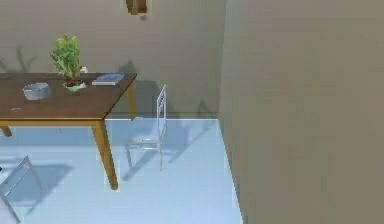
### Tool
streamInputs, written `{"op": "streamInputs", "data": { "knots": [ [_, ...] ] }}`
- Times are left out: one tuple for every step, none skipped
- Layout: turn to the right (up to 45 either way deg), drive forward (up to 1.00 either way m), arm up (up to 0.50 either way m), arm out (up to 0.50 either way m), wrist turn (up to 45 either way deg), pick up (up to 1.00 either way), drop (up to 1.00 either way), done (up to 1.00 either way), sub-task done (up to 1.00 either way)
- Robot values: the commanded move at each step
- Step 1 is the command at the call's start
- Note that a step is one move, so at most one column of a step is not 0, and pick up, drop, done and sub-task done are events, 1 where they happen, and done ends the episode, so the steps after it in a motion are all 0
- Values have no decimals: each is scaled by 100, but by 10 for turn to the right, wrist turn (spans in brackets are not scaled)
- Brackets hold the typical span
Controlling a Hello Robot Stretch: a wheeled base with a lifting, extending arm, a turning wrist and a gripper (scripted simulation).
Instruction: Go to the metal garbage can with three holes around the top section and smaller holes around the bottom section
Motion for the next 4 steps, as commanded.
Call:
{"op": "streamInputs", "data": {
  "knots": [
    [-390,0,0,0,0,0,0,0,0],
    [0,40,0,0,0,0,0,0,0],
    [-450,0,0,0,0,0,0,0,0],
    [-30,0,0,0,0,0,0,0,0]
  ]
}}
